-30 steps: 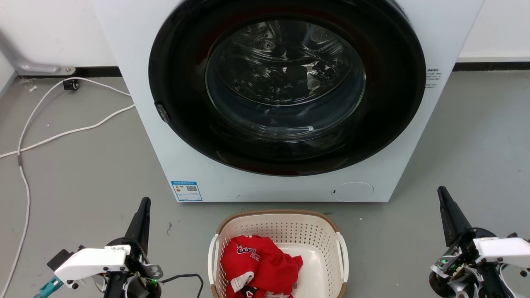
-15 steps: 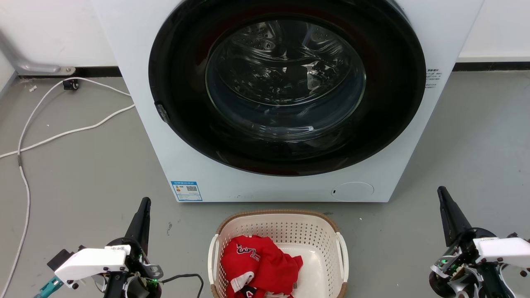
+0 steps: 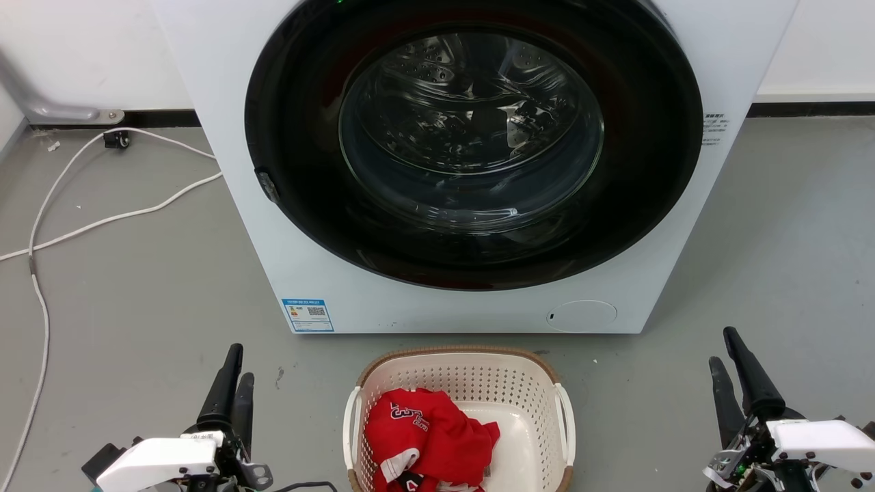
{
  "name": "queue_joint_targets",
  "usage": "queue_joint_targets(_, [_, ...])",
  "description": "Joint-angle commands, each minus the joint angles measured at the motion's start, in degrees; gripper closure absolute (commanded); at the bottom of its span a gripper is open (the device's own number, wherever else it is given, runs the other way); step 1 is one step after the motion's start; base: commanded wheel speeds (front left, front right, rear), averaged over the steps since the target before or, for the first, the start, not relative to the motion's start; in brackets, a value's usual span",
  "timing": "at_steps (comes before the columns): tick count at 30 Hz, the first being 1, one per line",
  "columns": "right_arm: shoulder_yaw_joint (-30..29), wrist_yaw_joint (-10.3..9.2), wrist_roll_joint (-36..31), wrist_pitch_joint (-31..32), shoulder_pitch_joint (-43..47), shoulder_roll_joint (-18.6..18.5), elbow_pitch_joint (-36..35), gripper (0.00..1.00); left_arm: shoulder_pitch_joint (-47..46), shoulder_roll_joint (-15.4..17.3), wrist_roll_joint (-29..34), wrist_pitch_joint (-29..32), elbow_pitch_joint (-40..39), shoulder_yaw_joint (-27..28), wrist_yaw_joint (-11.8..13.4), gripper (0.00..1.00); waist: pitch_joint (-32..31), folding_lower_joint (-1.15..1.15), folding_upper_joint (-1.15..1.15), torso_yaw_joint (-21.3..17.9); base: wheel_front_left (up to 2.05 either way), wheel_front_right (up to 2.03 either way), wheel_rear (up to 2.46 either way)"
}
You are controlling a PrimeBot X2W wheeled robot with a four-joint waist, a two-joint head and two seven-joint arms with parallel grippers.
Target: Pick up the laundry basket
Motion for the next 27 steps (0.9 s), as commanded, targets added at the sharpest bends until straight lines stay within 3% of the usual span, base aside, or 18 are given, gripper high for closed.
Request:
queue_joint_targets(1, [0.05, 0.0, -0.74, -0.66, -0.64, -0.17, -1.19, 0.0, -0.4, 0.16, 0.67, -0.63, -1.42, -0.12, -0.12, 0.0, 0.01, 0.0, 0.0, 0.0, 0.0, 0.0, 0.0])
queue_joint_targets(13, [-1.61, 0.01, -10.96, -3.69, -0.98, -0.16, -3.42, 0.0, -0.15, 0.18, 7.04, -3.66, -2.22, 4.28, -0.16, 0.0, 0.04, 0.0, 0.0, -0.03, 0.0, 0.0, 0.0])
queue_joint_targets(27, [-2.01, 0.01, -36.68, -6.76, -1.32, -0.16, -10.99, 0.0, -0.12, 0.21, 21.27, -6.71, -8.35, 6.63, 2.22, 0.0, 0.17, 0.0, 0.0, 0.1, 0.0, 0.0, 0.0])
